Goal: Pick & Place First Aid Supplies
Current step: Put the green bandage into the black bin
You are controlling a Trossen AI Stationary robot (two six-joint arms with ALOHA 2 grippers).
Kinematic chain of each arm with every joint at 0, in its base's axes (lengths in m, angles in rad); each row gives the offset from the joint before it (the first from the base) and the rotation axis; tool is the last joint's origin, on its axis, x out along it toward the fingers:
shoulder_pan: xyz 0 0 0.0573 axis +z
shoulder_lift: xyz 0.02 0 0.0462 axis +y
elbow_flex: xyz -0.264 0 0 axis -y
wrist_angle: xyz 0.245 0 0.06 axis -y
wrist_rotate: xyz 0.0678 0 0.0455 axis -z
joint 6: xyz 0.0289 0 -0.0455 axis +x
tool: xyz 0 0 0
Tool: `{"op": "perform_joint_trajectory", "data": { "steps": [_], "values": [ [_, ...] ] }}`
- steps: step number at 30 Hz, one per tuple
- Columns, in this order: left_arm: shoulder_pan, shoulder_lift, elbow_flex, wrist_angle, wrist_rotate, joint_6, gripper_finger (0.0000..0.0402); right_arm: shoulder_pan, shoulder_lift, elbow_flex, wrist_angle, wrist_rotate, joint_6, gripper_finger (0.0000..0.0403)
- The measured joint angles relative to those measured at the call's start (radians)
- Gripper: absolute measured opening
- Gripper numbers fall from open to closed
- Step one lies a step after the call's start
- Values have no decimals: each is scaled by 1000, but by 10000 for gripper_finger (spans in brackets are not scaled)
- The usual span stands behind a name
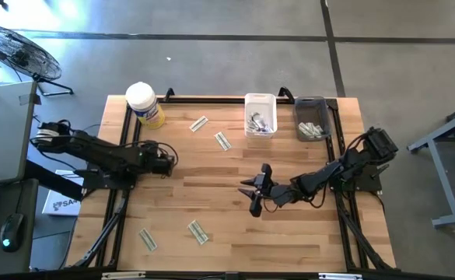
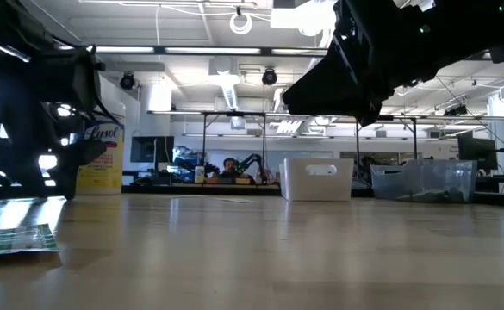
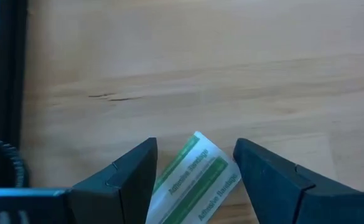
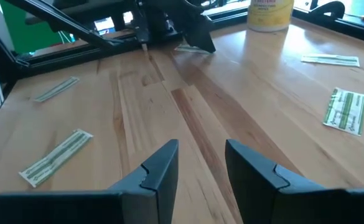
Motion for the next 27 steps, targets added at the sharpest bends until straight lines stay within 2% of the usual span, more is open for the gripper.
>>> {"op": "perform_joint_trajectory", "data": {
  "steps": [3, 9, 19, 27],
  "values": [
    [-2, -3, -31, 60, -1, 25, 220, 0, 0, 0, 0, -1, 2, 126],
    [-2, -3, -44, 67, 1, -7, 213, 0, 0, 0, 0, -2, 3, 126],
    [-2, -2, -45, 90, 22, -7, 114, 0, 0, 0, 0, 3, 3, 126],
    [-29, 0, -44, 116, 10, 2, 58, 0, 0, 0, 0, 3, 0, 126]
  ]
}}
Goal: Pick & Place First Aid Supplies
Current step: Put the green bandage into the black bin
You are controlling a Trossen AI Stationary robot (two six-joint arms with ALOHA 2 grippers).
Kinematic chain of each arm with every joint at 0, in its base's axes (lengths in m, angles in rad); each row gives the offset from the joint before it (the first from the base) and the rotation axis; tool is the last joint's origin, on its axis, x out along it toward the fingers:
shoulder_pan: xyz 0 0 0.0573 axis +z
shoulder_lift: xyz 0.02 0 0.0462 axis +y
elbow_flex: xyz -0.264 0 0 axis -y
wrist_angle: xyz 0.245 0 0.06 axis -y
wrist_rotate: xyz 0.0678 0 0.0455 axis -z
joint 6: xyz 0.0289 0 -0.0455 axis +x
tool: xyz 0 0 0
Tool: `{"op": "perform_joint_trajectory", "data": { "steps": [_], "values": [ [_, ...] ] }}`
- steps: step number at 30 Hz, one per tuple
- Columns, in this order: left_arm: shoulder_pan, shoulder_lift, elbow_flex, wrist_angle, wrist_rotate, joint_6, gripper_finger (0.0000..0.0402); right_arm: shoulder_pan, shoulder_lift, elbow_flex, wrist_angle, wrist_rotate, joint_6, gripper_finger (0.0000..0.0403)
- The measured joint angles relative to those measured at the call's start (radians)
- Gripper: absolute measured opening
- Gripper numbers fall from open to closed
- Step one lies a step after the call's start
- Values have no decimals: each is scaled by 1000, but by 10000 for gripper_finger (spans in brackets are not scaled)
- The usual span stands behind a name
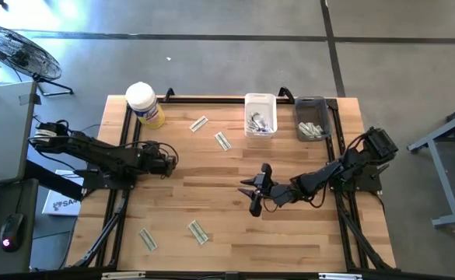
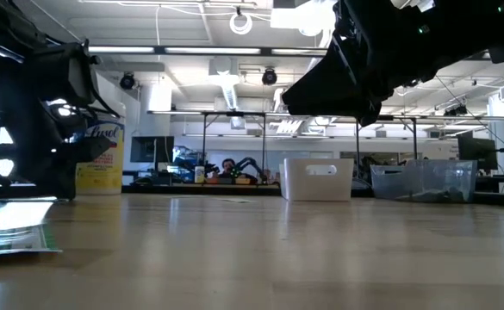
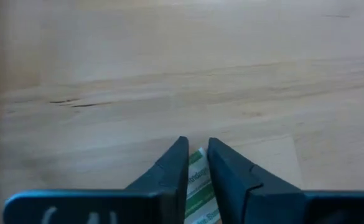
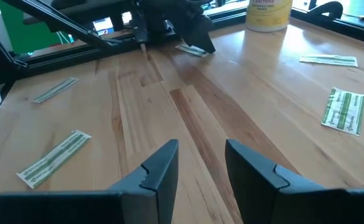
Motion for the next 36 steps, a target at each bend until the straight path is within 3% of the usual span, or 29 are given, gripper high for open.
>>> {"op": "perform_joint_trajectory", "data": {
  "steps": [9, 21, 25, 31, 36],
  "values": [
    [-93, 3, 77, 26, -6, 52, 3, 0, 0, 0, 0, 0, 0, 126],
    [-233, 2, 215, 117, -152, 254, 1, 0, 0, 0, -8, -7, 0, 126],
    [-286, 2, 226, 248, -182, 365, 0, 0, 0, 0, -8, -7, -17, 126],
    [-323, 2, 227, 465, -165, 535, 0, 15, 2, 0, -6, -8, -201, 126],
    [-323, 18, 227, 595, -72, 654, 0, 32, 56, 16, 66, -4, -379, 126]
  ]
}}
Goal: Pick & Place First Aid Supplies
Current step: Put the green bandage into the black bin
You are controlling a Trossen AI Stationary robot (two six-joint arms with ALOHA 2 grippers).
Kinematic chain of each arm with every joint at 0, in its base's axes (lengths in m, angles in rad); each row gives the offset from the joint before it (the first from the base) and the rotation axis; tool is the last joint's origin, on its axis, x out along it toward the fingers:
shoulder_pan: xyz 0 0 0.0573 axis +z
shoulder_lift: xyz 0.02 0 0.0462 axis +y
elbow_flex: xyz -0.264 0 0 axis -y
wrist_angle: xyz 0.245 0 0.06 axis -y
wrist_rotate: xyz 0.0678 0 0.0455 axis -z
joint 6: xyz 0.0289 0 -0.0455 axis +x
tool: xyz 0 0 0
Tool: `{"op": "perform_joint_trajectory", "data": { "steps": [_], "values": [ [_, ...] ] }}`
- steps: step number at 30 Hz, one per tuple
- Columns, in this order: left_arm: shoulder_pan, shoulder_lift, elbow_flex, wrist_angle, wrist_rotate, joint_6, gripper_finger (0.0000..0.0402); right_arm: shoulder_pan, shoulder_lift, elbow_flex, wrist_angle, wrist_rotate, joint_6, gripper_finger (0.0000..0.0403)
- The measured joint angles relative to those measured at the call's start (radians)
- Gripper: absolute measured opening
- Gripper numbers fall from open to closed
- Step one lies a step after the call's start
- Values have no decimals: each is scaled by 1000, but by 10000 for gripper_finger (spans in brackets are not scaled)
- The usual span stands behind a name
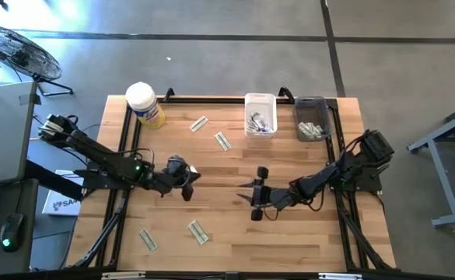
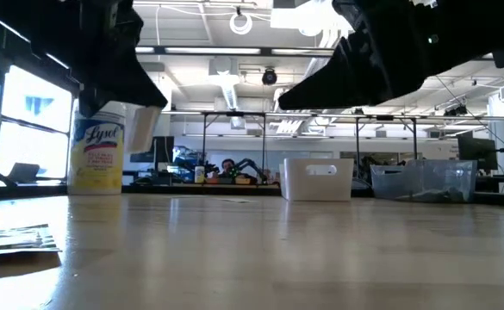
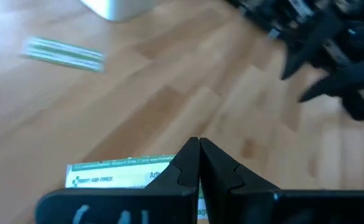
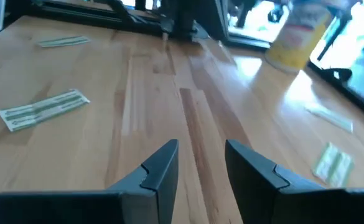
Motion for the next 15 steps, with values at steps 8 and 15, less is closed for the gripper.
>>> {"op": "perform_joint_trajectory", "data": {
  "steps": [8, 15],
  "values": [
    [1, 145, 0, 318, 284, 242, 0, 0, 180, 188, -24, -4, -180, 127],
    [1, 200, 41, 386, 476, 326, 0, -27, 227, 332, -143, -25, -217, 127]
  ]
}}
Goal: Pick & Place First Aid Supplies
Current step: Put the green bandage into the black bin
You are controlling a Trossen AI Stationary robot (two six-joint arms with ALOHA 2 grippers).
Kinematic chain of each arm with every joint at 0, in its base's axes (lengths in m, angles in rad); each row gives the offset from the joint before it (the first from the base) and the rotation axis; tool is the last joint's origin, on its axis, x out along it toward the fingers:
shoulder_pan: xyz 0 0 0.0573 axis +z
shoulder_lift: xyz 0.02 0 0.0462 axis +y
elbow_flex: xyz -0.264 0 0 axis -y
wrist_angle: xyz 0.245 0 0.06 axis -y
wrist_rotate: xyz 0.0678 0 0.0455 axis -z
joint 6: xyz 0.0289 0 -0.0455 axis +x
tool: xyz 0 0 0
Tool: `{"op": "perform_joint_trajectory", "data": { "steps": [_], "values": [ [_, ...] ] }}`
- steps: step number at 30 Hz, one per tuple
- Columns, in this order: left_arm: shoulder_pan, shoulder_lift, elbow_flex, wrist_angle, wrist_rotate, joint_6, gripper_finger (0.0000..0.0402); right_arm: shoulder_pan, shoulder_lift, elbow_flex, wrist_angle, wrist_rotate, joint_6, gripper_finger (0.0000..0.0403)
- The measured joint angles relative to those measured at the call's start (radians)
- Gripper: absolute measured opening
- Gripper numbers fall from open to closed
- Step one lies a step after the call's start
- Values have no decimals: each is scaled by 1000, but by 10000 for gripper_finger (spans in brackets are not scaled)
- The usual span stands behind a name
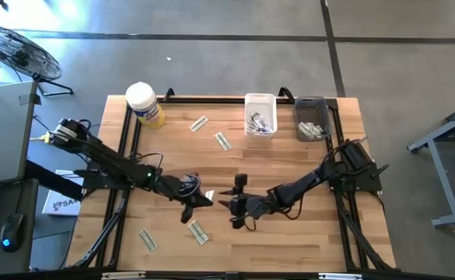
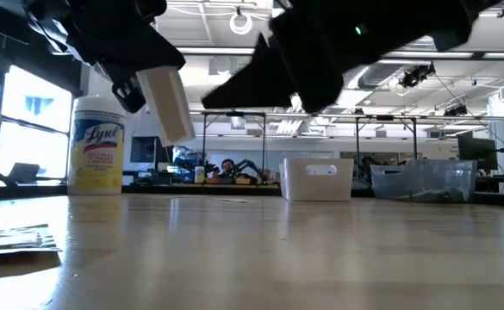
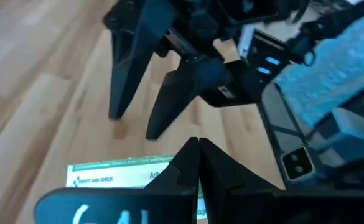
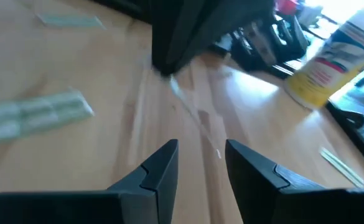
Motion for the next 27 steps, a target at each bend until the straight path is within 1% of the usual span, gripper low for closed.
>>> {"op": "perform_joint_trajectory", "data": {
  "steps": [2, 5, 6, 8, 10, 12, 15, 16, 21, 27],
  "values": [
    [-1, 8, 6, 0, 23, 8, 0, -7, 0, 30, -20, -42, -1, 127],
    [-1, 10, 12, -1, 25, 8, 0, -19, 0, 68, -42, -127, -33, 129],
    [-1, 10, 15, 4, 25, 8, 0, -20, 3, 79, -56, -129, -38, 132],
    [-1, 9, 18, 8, 37, 7, 0, -20, 5, 91, -94, -88, -41, 140],
    [-1, 9, 19, 22, 44, 7, 0, -24, 7, 91, -110, -76, -65, 150],
    [-1, 9, 19, 39, 46, 7, 0, -26, 7, 89, -104, -106, -73, 159],
    [-1, 9, 20, 46, 45, 8, 0, -34, 7, 89, -85, -200, -74, 164],
    [-1, 9, 20, 51, 43, 8, 0, -37, 7, 89, -83, -211, -74, 164],
    [1, 9, 20, 70, 37, 8, 0, -45, 7, 89, -72, -193, -37, 139],
    [1, 9, 20, 114, 30, 13, 0, -61, 7, 89, -57, -223, 43, 83]
  ]
}}
